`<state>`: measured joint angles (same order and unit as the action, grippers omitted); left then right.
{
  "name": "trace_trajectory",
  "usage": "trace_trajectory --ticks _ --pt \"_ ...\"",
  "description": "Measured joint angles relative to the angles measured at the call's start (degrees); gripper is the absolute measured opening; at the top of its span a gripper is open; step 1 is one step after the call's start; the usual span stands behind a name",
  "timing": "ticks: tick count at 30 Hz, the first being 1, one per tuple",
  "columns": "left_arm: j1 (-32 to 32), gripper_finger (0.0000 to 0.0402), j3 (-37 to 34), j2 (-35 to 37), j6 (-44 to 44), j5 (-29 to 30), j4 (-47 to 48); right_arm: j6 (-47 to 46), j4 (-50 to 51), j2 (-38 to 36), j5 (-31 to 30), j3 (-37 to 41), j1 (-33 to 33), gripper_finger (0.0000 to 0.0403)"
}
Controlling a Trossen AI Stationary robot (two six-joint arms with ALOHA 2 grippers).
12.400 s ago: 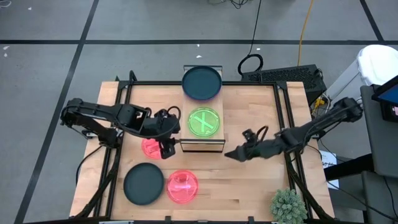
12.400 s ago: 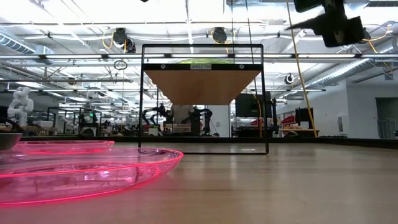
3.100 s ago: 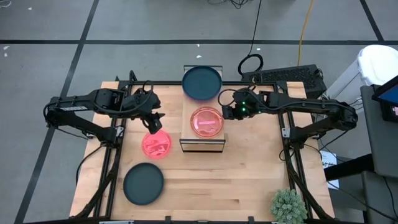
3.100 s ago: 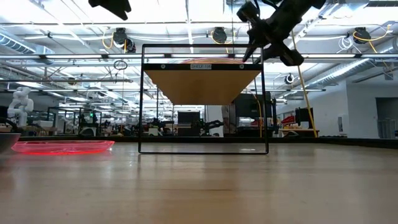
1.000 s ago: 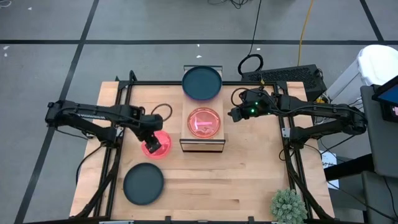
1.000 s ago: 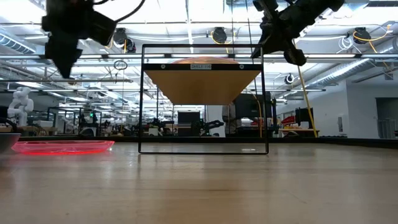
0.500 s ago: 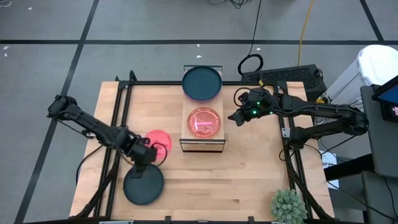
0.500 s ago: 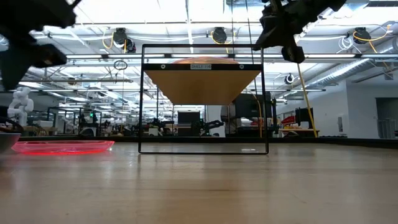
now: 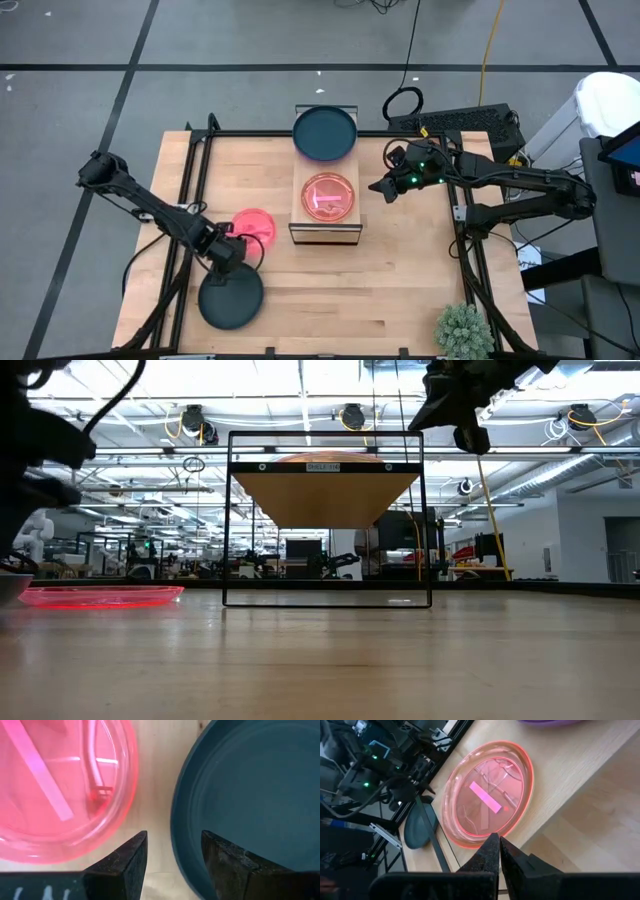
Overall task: Place and stack plates onto a shelf
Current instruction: Stack the dark green plate on top of the other green plate on the shelf
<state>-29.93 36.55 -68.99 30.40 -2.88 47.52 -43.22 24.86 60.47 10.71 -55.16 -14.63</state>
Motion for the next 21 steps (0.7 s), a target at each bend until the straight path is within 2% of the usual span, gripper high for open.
trace_trajectory --ticks 8,21 --pt "0.01 0.0179 -4.42 0.02 6.23 -1.64 -8.12 0.43 -0.01 -0.04 0.08 0.00 0.11 0.0000" --pt "0.00 0.0053 -5.66 0.02 9.10 -1.58 -8.60 3.41 -0.22 -0.15 0.08 -0.02 0.11 0.0000"
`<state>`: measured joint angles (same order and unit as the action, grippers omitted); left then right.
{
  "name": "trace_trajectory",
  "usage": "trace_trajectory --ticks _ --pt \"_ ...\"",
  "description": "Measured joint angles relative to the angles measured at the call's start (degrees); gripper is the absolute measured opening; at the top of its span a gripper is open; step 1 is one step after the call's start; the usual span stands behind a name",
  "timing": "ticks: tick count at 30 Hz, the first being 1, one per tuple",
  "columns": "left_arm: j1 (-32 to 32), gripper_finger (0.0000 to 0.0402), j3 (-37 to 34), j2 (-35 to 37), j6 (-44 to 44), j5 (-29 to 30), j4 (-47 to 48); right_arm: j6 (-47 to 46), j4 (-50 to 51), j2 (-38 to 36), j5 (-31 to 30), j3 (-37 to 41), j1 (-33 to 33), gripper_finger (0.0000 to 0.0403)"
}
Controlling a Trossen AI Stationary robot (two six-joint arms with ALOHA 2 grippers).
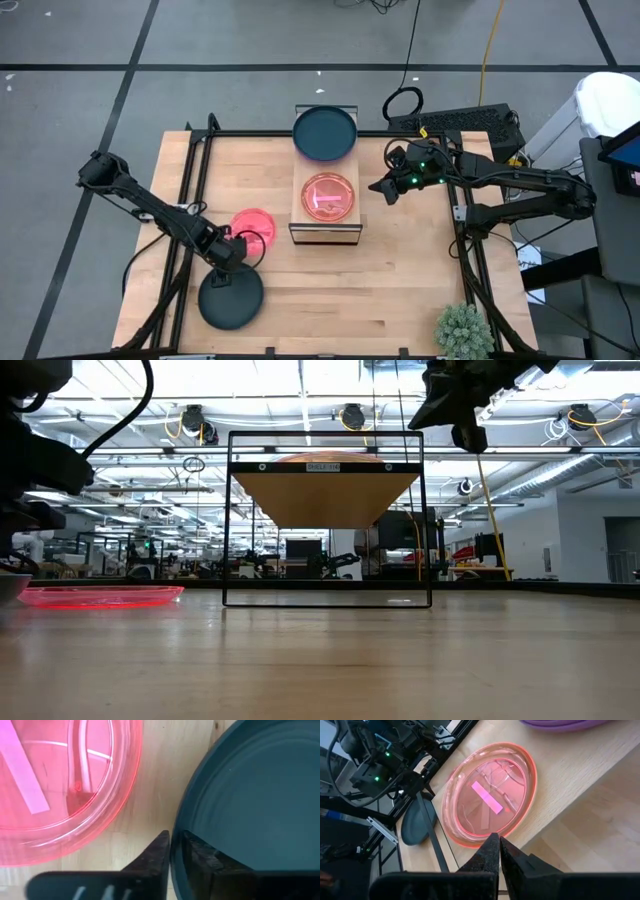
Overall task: Place and stack plates onto a shelf
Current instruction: Stack the dark green plate on top of the other green plate on the shelf
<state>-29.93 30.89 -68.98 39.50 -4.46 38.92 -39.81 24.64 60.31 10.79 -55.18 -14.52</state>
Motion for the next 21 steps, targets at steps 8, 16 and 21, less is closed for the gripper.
trace_trajectory --ticks 8,16,21 --pt "0.00 0.0010 2.63 0.05 0.63 -1.02 1.22 0.02 0.02 0.00 0.00 0.00 0.00 0.0000" --pt "0.00 0.0010 10.20 0.03 1.58 -0.17 8.90 1.41 0.02 0.00 -0.04 0.00 0.00 0.0000" --pt "0.00 0.0010 14.63 -0.02 2.55 -0.03 12.37 2.00 0.01 0.00 -0.09 0.00 0.00 0.0000"
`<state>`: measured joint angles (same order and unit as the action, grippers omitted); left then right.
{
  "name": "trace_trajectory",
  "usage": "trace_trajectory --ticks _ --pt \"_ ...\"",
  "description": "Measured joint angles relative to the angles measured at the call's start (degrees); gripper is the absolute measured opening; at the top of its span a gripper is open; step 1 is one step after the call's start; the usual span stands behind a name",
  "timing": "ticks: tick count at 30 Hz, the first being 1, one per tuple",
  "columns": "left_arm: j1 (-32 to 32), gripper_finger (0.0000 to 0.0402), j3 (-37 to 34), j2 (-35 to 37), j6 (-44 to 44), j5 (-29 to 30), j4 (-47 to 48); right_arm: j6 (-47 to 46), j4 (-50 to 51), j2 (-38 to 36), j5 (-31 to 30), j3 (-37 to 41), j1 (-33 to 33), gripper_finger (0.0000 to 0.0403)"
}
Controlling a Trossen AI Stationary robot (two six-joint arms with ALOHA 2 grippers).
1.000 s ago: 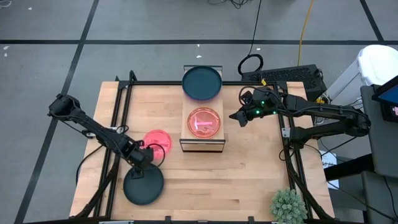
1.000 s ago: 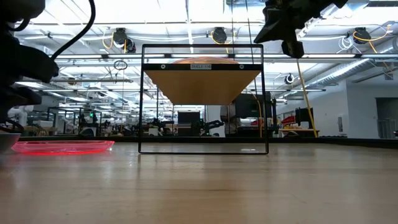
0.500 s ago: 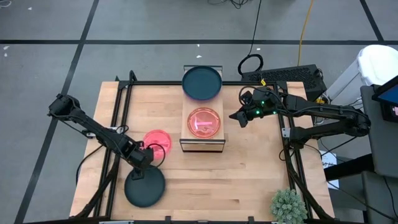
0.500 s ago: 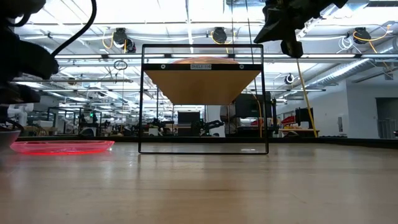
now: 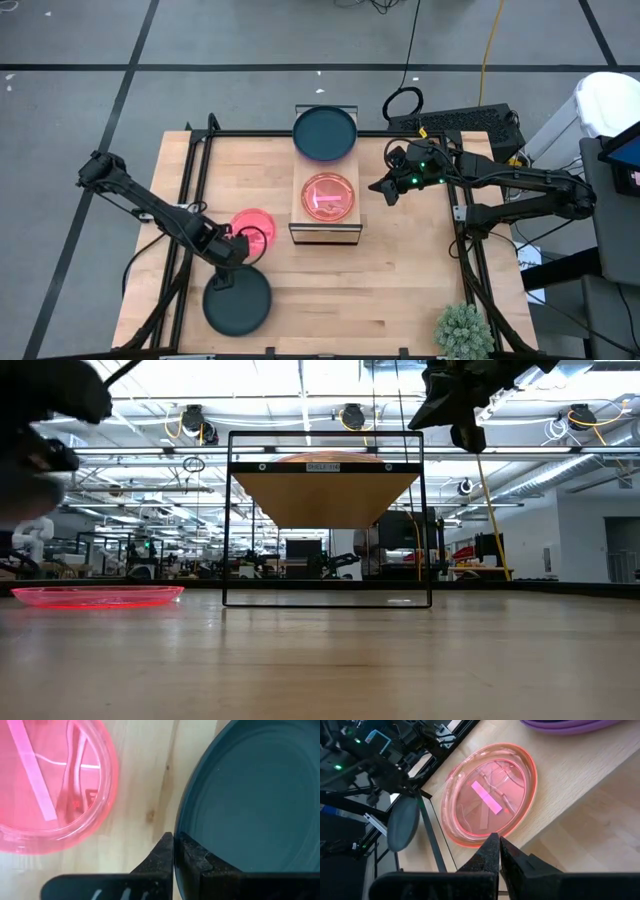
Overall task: Place and stack plates onto a shelf
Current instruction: Stack the dark green plate on top of the other green plate on the shelf
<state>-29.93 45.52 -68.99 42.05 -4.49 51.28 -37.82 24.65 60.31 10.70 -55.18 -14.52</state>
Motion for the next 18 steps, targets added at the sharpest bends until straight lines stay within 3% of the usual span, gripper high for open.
trace_trajectory --ticks 5,11,18 --pt "1.46 0.0010 4.41 0.00 6.12 -1.12 2.46 0.17 0.01 0.00 -0.02 0.00 0.00 0.0000" --pt "4.49 0.0010 11.58 0.02 5.85 -2.51 1.60 -0.33 -0.01 0.00 -0.07 0.00 0.00 0.0000" --pt "10.11 0.0010 20.36 0.02 6.06 2.53 1.70 3.93 -0.01 0.00 -0.11 0.00 0.00 0.0000"
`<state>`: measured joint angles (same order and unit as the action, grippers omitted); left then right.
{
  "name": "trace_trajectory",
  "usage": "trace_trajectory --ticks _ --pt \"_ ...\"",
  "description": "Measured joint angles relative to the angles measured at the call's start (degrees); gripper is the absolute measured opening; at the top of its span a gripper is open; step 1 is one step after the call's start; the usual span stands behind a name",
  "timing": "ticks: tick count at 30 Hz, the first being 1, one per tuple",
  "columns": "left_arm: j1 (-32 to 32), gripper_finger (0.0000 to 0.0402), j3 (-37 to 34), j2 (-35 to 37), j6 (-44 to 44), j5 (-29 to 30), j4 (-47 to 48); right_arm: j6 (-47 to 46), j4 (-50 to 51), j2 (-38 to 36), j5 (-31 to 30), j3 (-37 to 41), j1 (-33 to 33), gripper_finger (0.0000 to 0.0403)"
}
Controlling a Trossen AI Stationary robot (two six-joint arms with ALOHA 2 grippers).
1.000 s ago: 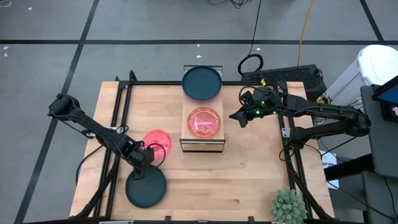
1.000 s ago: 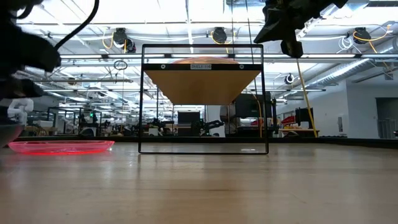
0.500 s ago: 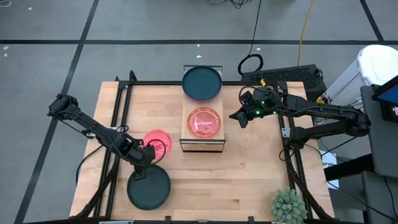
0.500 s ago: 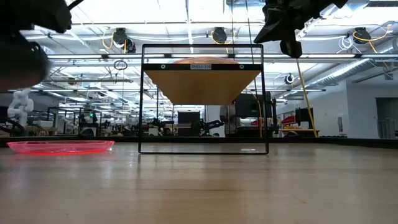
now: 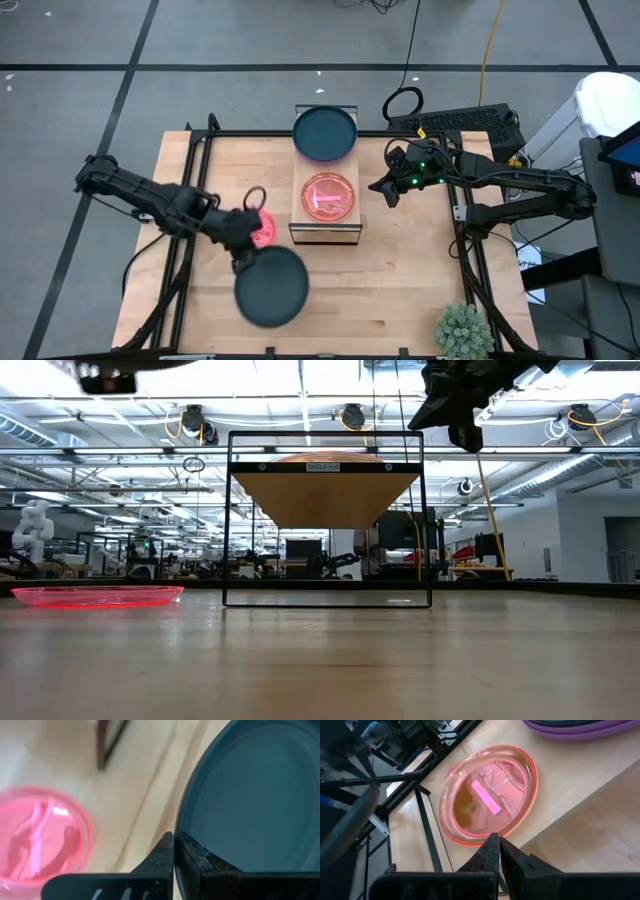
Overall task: Place and stack plates onto a shelf
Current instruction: Stack the dark green plate on top of the other green plate on the shelf
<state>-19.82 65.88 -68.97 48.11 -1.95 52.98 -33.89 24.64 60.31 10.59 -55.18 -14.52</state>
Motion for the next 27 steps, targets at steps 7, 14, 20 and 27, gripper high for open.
trace_trajectory --ticks 7,14,20,27 --pt "8.07 0.0010 6.51 0.00 -2.08 4.66 0.00 0.07 0.00 0.00 0.00 0.00 0.00 0.0000" --pt "17.76 0.0010 12.05 0.00 -7.68 4.96 -0.08 -1.27 0.00 0.00 0.01 0.00 0.00 0.0000" --pt "28.15 0.0010 15.01 0.00 -10.29 3.49 -0.07 -0.82 0.00 0.00 0.01 0.00 0.00 0.0000" --pt "39.40 0.0010 16.31 0.00 -10.83 4.35 -0.75 1.66 -0.88 0.00 0.13 0.00 0.00 0.0000"
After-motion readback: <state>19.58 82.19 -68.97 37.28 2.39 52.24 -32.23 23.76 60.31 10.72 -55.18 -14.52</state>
